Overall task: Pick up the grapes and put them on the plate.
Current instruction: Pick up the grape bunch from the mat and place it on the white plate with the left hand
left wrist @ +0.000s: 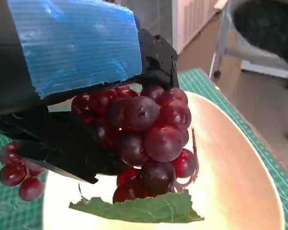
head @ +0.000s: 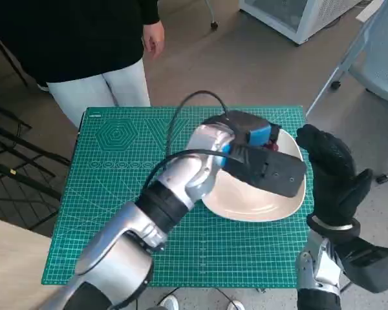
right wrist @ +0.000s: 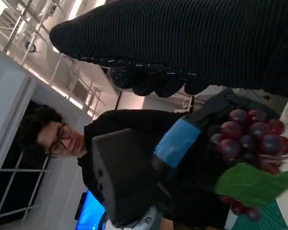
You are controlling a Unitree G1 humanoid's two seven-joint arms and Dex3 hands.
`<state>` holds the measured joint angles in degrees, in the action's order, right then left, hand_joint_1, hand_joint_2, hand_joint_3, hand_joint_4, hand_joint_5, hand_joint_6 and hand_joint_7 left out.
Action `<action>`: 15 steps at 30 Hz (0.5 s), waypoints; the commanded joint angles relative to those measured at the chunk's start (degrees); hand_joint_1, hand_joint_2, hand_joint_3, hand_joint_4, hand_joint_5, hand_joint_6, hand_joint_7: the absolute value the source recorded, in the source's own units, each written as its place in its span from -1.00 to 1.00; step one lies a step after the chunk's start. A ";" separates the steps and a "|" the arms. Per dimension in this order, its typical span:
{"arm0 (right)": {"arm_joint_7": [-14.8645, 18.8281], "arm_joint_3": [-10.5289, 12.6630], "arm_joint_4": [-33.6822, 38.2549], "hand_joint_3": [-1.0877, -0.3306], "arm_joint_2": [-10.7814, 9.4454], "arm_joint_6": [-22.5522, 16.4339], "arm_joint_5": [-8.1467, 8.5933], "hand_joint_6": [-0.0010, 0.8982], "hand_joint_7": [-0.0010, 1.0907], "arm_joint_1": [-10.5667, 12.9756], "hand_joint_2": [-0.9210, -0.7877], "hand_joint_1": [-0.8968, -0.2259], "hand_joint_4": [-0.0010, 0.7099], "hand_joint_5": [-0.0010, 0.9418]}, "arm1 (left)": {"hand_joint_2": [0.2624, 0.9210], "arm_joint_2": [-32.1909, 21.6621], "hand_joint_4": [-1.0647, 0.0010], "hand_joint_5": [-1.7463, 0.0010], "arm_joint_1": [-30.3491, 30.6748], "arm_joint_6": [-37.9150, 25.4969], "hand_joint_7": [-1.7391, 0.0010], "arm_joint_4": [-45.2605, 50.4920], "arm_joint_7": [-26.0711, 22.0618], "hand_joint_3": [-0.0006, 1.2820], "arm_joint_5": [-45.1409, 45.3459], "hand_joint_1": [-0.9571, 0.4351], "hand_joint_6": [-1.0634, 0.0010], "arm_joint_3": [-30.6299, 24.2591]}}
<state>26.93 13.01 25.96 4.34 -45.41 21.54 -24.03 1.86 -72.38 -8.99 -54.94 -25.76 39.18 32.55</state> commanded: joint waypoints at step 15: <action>-0.93 -0.55 0.49 0.06 -0.48 0.82 -0.46 -0.60 -0.54 0.86 -1.00 -0.30 0.28 -1.00 | 0.77 1.60 0.50 -0.97 -3.33 -1.52 0.83 -3.67 0.82 -0.08 -1.64 0.86 0.17 -0.27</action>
<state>26.45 12.62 25.69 4.24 -45.24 21.16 -24.01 2.79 -73.50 -10.32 -58.20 -25.38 37.89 32.53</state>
